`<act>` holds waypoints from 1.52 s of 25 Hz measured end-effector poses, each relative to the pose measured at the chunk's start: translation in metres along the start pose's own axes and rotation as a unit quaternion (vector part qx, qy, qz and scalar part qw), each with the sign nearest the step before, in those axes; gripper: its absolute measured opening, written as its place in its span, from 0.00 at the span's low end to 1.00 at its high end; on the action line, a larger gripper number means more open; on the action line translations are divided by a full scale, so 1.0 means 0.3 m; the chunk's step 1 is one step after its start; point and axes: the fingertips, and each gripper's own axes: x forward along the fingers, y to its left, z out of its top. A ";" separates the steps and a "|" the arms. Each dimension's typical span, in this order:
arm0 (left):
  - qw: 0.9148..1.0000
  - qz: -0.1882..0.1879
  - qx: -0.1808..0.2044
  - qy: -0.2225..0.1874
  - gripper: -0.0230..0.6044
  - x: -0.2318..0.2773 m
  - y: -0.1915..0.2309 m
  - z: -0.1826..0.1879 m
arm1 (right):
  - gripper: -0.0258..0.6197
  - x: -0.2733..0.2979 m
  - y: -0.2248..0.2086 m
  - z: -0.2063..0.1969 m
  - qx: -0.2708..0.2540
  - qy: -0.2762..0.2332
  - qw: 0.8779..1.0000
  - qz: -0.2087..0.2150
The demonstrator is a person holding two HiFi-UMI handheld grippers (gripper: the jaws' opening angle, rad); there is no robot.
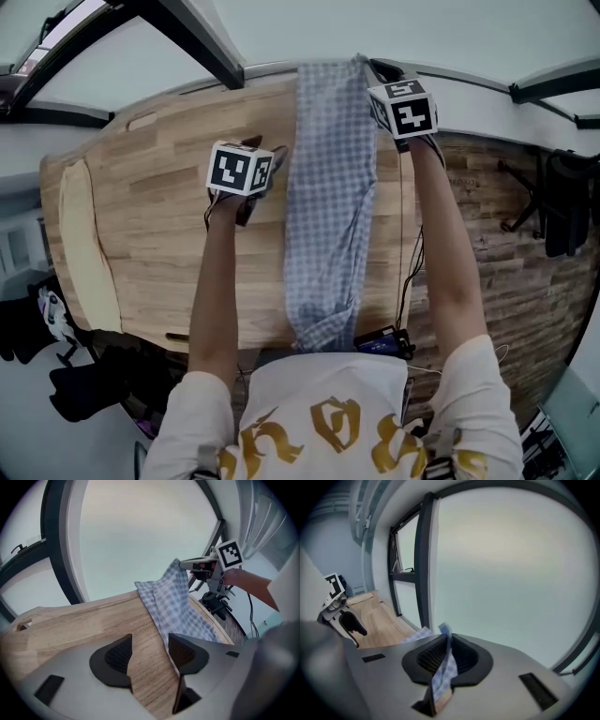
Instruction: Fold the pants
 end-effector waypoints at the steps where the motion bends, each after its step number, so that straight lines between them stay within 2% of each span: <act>1: 1.000 -0.002 0.003 0.007 0.45 0.002 -0.007 -0.012 | 0.17 0.021 0.007 -0.064 0.019 0.020 0.999 0.017; 2: 1.000 -0.006 0.008 0.017 0.45 0.004 -0.020 -0.028 | 0.29 0.032 0.017 -0.125 0.036 0.038 0.998 0.032; 3: 0.999 -0.010 0.014 0.029 0.46 0.007 -0.035 -0.046 | 0.32 0.032 0.023 -0.179 0.048 0.052 0.997 0.039; 6: 0.998 -0.003 0.025 0.049 0.47 -0.007 -0.066 -0.082 | 0.33 0.002 0.023 -0.280 0.064 0.071 0.995 0.038; 9: 0.998 0.012 0.026 0.053 0.47 -0.056 -0.090 -0.079 | 0.33 -0.071 0.043 -0.277 0.076 0.055 0.994 0.047; 13: 0.998 0.023 0.037 0.043 0.47 -0.169 -0.146 -0.108 | 0.33 -0.216 0.123 -0.249 0.061 0.023 0.996 0.063; 16: 0.998 0.034 0.037 0.035 0.47 -0.270 -0.184 -0.173 | 0.33 -0.334 0.208 -0.264 0.056 0.012 0.995 0.079; 20: 0.999 0.034 0.030 0.028 0.47 -0.367 -0.267 -0.287 | 0.33 -0.473 0.289 -0.293 0.073 0.005 0.994 0.075; 27: 0.998 0.027 0.061 0.013 0.47 -0.509 -0.401 -0.479 | 0.32 -0.736 0.545 -0.337 0.077 -0.015 0.995 0.069; 33: 0.994 0.018 0.107 -0.016 0.47 -0.639 -0.560 -0.676 | 0.31 -1.034 0.770 -0.467 0.069 -0.014 0.997 0.040; 38: 0.993 -0.003 0.110 -0.039 0.47 -0.729 -0.703 -0.866 | 0.31 -1.294 0.993 -0.592 0.071 -0.009 0.997 0.034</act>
